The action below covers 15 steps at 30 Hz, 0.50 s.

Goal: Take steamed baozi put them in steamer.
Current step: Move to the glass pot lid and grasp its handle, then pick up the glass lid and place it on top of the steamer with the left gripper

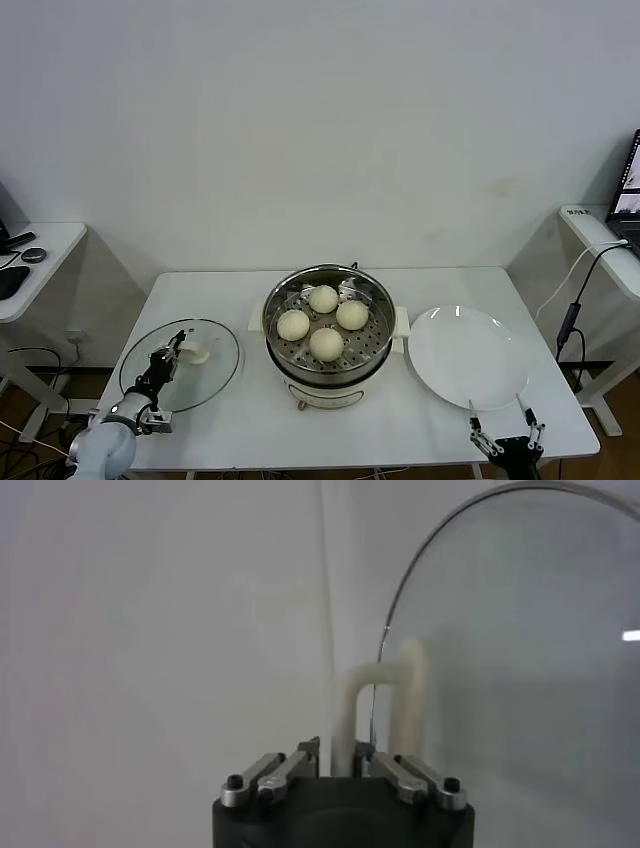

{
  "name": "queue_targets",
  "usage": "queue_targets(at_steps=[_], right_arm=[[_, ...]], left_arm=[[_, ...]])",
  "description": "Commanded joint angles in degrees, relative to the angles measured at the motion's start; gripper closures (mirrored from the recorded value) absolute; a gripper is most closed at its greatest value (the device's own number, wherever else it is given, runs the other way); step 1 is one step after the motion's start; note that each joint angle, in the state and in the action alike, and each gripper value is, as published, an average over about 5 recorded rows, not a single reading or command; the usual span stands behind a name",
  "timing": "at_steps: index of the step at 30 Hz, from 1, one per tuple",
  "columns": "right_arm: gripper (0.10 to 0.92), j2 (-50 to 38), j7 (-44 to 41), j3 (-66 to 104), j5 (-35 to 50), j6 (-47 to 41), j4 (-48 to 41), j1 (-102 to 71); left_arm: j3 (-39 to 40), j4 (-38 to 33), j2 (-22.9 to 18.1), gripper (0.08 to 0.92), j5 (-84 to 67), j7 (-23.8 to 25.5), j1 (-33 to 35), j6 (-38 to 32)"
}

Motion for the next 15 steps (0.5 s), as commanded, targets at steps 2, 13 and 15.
queue_targets(at_steps=[2, 13, 15], right_arm=[[0.203, 0.0, -0.7, -1.4, -2.4, 0.2, -0.3, -0.1], [0.203, 0.1, -0.4, -4.3, -4.6, -0.2, -1.4, 0.7], [0.203, 0.1, 0.0, -4.5, -5.6, -0.8, -1.3, 1.0]], left_arm=[[-1.7, -22.1, 5.3, 0.832, -7.3, 1.6, 10.4, 14.1], [3.7, -41.8, 10.0, 0.832, -16.7, 10.1, 7.0, 38.8], [9.0, -43.0, 10.4, 0.832, -18.2, 8.9, 4.4, 42.0]])
